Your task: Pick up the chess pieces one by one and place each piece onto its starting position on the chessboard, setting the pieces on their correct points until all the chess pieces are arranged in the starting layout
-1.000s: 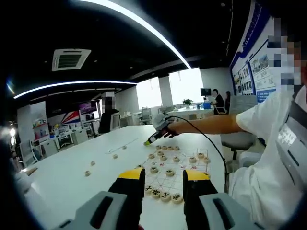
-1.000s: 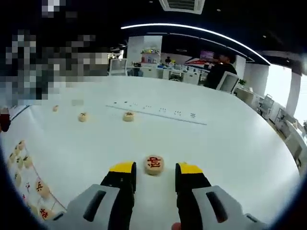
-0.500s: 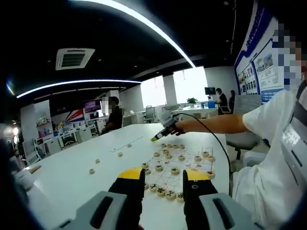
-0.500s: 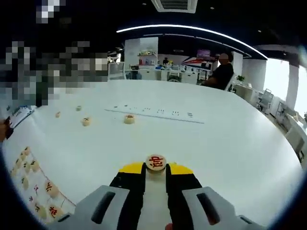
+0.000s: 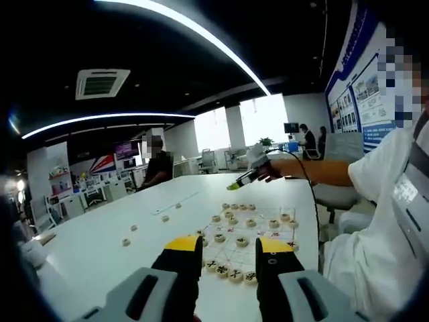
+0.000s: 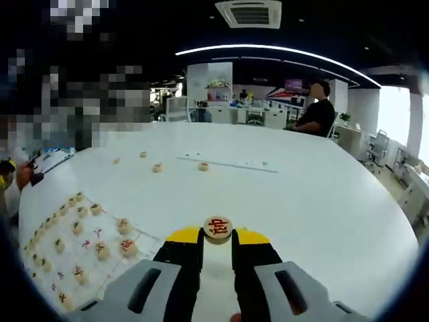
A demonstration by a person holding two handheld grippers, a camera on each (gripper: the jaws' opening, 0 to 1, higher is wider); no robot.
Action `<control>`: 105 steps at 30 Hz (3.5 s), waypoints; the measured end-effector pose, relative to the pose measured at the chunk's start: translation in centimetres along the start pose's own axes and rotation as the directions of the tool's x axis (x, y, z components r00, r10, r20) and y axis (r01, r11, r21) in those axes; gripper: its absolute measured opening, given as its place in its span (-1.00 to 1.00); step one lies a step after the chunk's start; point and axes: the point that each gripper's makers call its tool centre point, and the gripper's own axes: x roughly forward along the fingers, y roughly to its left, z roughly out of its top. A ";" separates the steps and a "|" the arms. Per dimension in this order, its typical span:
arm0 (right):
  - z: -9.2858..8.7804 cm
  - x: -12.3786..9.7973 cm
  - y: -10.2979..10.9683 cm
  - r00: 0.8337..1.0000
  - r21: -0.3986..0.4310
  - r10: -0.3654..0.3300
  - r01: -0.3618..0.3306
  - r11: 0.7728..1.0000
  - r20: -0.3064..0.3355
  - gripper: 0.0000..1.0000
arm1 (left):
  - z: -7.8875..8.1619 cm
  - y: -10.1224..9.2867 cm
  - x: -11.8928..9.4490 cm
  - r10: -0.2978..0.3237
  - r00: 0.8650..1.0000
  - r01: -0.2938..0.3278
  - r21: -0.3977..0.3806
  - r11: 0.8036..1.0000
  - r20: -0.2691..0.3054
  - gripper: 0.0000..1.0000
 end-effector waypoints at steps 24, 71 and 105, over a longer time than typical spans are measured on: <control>-7.8 -5.9 6.5 0.962 -0.107 0.232 -0.249 0.963 -0.145 -0.63 | 0.2 -0.2 0.2 0.001 1.000 -0.001 0.012 1.000 0.006 -0.34; 3.7 -4.9 7.3 0.973 -0.111 0.209 -0.199 0.974 0.094 -0.24 | 0.1 1.0 0.0 0.043 0.999 -0.043 -0.015 0.999 0.009 -0.34; 7.3 21.0 10.6 0.982 -0.137 0.175 -0.183 0.973 -0.069 -0.28 | 0.4 3.4 -1.5 0.123 0.992 -0.122 -0.048 0.991 0.035 -0.34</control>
